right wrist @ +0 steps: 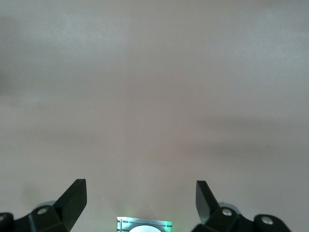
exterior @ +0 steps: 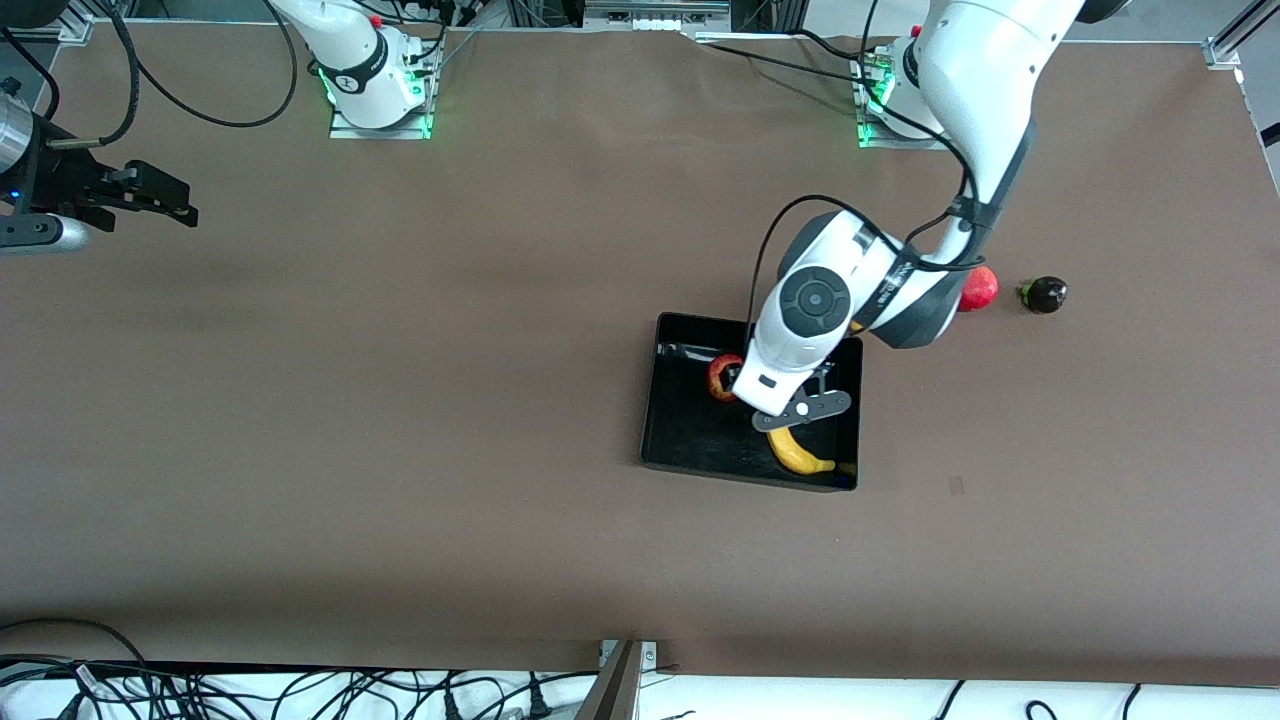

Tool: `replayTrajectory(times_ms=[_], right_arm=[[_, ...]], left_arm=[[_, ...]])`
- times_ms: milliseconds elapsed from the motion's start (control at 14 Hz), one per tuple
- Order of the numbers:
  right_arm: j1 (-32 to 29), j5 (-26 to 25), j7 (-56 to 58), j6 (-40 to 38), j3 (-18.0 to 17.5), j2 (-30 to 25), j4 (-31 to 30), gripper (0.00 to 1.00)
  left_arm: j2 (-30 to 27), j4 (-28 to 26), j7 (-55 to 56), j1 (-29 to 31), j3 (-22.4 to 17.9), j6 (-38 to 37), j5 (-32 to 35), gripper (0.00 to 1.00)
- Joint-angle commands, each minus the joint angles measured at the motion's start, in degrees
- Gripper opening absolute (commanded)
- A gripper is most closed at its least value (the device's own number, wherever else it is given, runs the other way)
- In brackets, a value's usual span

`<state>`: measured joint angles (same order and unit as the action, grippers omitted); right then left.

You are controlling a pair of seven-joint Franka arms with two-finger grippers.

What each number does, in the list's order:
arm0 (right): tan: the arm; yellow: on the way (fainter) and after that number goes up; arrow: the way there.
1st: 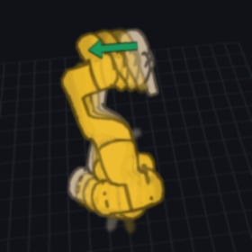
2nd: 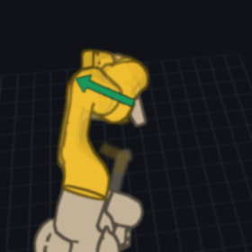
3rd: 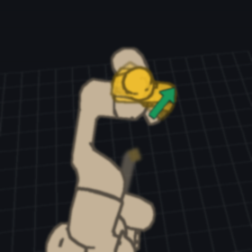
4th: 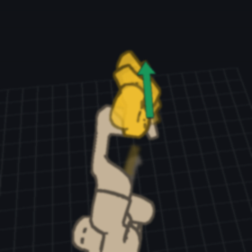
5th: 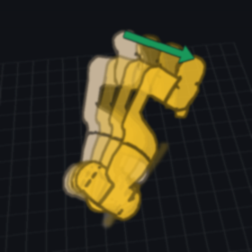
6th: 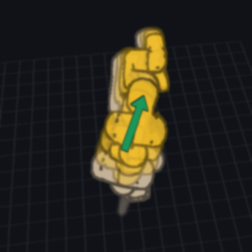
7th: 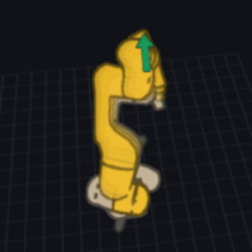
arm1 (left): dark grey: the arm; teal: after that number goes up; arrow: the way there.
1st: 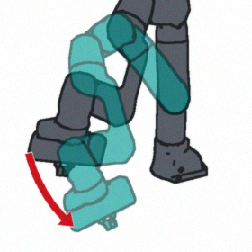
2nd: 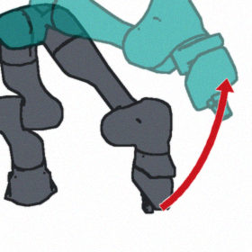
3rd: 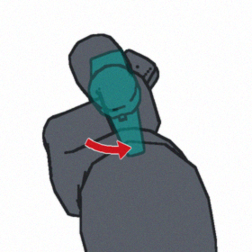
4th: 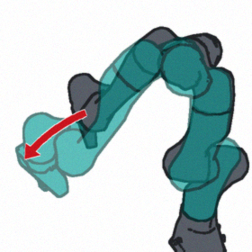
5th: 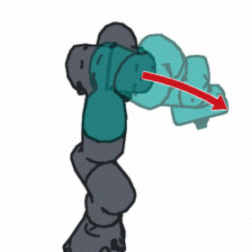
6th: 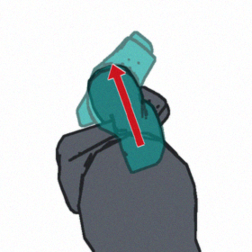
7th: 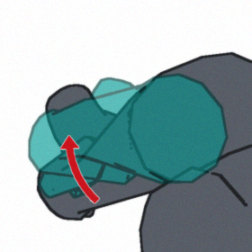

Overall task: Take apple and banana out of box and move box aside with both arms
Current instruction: 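Lower the left gripper and close it around the yellow-red apple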

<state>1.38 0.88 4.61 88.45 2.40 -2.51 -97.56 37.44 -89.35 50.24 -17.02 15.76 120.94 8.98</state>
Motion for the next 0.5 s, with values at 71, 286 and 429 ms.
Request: replayTrajectory(times_ms=[71, 286, 429], right_arm=[[-0.15, 1.14, 1.1, -0.83, 0.24, 0.14, 0.53, 1.0], [-0.15, 1.14, 1.89, -0.83, 0.24, 0.13, 0.53, 1.0], [-0.15, 1.14, 1.89, -0.91, 0.24, 0.05, 0.53, 1.0]], left_arm=[[2.72, 1.98, 1.0, -0.9, 0.32, 3.75, 0.95, 1.0], [3.87, 1.81, 1.88, -1.52, 0.41, 5.44, 0.78, 1.0], [4.22, 1.28, 1.97, -2.05, 0.32, 7.19, -0.62, 1.0]])
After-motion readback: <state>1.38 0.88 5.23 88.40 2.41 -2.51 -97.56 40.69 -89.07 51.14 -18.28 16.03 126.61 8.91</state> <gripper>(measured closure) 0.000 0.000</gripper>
